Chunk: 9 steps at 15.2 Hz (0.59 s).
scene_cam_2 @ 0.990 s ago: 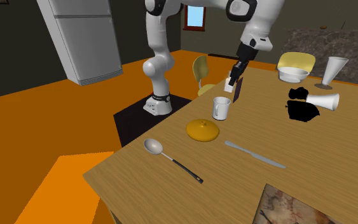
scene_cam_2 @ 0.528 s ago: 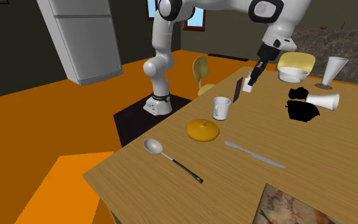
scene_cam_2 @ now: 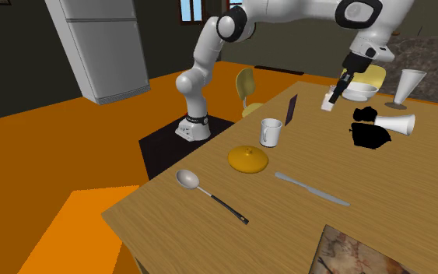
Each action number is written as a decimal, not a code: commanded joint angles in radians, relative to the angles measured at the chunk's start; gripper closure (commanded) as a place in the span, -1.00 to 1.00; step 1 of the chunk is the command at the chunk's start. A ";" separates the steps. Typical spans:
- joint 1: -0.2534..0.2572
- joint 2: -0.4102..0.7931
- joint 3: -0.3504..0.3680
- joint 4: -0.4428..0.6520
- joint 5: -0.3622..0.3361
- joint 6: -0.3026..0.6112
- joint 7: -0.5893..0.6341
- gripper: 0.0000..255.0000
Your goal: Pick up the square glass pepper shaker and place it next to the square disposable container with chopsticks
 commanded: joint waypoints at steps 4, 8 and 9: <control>0.018 0.175 0.014 0.255 0.012 -0.078 0.042 1.00; 0.021 0.152 0.014 0.161 0.011 -0.008 0.039 1.00; 0.022 0.148 0.014 0.141 0.011 0.008 0.038 1.00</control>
